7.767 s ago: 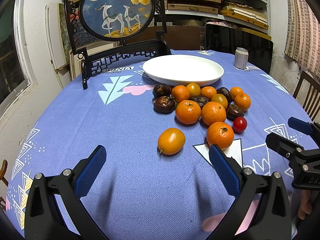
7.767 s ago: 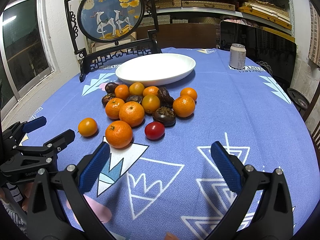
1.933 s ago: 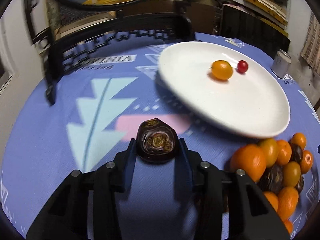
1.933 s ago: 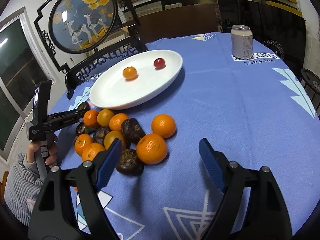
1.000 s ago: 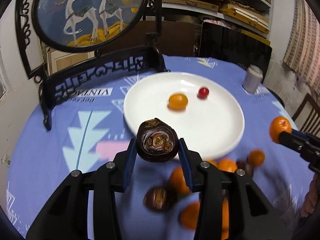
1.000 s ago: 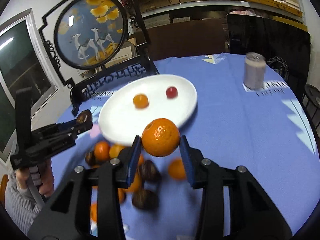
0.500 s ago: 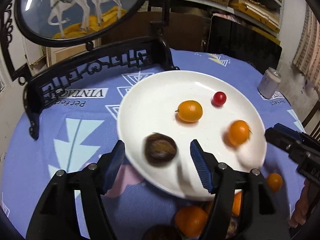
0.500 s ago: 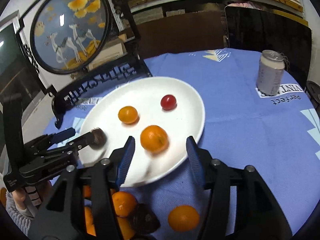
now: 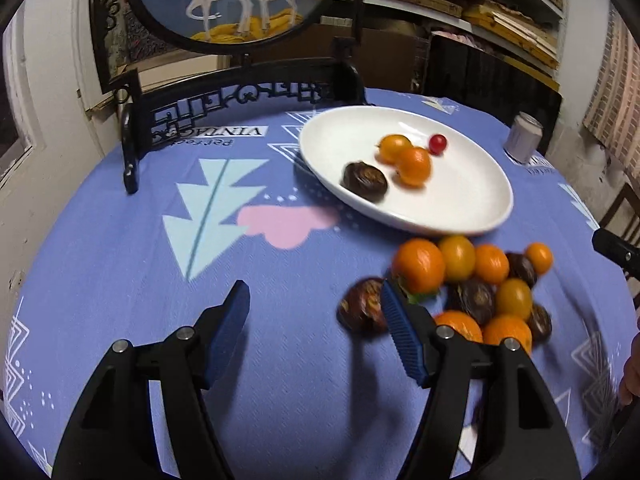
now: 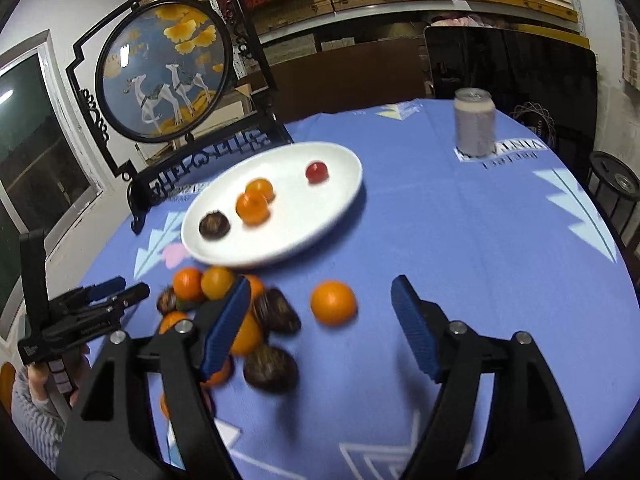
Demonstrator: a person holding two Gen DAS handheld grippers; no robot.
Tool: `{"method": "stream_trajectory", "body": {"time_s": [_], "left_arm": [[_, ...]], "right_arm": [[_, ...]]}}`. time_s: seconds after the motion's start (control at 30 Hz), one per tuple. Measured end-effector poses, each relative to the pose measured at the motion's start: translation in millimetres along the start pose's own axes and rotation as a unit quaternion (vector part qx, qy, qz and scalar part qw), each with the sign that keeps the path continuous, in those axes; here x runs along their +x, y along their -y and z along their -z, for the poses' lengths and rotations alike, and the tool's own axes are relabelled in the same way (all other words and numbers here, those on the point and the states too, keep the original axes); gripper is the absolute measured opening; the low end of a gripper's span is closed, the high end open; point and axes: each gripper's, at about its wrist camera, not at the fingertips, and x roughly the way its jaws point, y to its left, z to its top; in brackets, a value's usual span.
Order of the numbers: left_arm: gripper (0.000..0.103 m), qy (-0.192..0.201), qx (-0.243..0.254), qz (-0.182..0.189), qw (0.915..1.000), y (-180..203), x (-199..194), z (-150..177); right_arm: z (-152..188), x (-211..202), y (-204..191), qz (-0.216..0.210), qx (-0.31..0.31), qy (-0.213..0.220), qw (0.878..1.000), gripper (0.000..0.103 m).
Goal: Organize fruits
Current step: 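Grasp another dark date with the left tool while the right tool grasps a tangerine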
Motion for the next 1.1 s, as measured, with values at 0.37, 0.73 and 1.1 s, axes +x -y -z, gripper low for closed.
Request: {"method": "stream_trajectory", "body": {"time_s": [0.37,0.73,1.1], "left_arm": [[0.069,-0.018,0.061,-0.009,0.9979,24.4,23.5,7.4],[0.095,-0.011,0.016,-0.093,0.9955,-15.3,17.5,1.9],[0.094,-0.007,0.068,-0.055,0.9962,12.4,25.2,7.6]], "right_arm": [[3.4,0.6,5.6,-0.010,0.002,-0.011,1.000,0.077],[4.8,3.5,5.8,-0.005,0.000,-0.017,1.000,0.077],[15.6,24.1,-3.1,0.005,-0.024,-0.046,0.999,0.077]]}}
